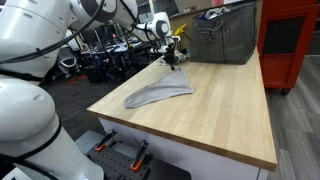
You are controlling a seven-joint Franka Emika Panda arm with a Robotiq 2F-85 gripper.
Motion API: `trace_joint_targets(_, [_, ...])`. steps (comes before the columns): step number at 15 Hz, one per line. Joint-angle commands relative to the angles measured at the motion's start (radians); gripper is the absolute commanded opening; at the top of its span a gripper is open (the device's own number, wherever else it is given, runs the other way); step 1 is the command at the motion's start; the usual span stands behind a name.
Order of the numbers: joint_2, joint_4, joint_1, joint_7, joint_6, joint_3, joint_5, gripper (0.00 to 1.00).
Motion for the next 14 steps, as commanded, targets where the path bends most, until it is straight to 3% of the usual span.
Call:
trace_joint_targets(1, [-0.057, -0.083, -0.029, -0.035, -0.029, -0.009, 0.001, 0.0])
trace_joint_targets(6, [0.017, -0.011, -0.03, -0.009, -0.056, -0.003, 0.009, 0.0])
trace_joint_targets(14, [0.161, 0.218, 0.013, 0.054, -0.094, -0.004, 0.004, 0.0])
